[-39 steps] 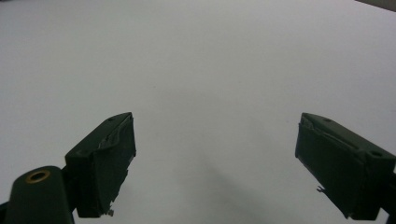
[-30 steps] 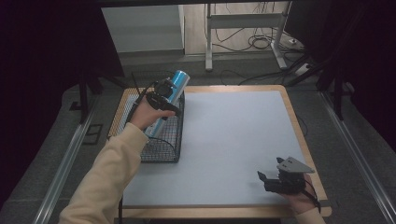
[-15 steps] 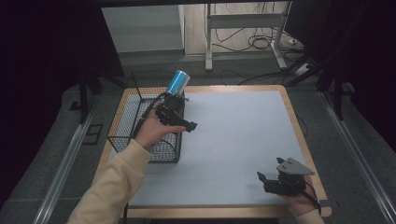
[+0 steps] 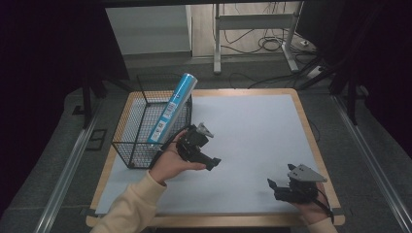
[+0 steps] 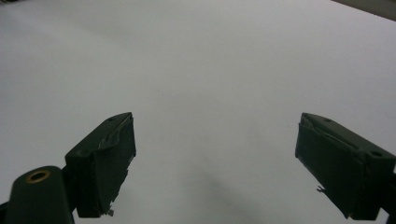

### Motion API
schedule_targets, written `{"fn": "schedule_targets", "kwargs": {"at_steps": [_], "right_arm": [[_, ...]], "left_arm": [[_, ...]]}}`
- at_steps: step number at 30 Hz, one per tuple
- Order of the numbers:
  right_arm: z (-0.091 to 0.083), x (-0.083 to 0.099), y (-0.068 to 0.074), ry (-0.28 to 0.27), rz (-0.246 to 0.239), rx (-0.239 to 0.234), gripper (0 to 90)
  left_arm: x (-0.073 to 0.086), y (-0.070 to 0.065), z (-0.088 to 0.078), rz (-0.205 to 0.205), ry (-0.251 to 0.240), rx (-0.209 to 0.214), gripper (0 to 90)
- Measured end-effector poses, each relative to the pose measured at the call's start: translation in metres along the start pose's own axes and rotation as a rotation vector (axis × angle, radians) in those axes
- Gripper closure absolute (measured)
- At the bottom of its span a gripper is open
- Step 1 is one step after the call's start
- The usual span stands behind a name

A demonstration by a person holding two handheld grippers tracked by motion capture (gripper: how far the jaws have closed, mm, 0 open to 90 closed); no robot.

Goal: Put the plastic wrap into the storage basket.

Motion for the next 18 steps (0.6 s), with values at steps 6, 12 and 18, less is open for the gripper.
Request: {"fn": "schedule_targets", "kwargs": {"at_steps": [6,12,18], "right_arm": [[0.001,0.001,0.0,0.003,0.001,0.002,12.6],[0.001,0.001,-0.001,0.003,0.001,0.007,12.6],[-0.002,-0.002,-0.003,-0.023,-0.01,0.006,12.6]], "left_arm": [[0.013,-0.011,0.01,0.016,0.009,0.014,14.5],[0.018,-0.014,0.016,0.014,0.002,0.03,14.6],[0.023,-0.014,0.019,0.01,0.004,0.03,14.6]]}}
Point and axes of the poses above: each handheld gripper's, and its own axes: z roughly forward along the jaws, x roughly out of its underside, y roughly to its left, the point moved 10 cm from there along z, roughly forward along the jaws, and after that the axes turned 3 degrees about z, right-handed, at the moved point
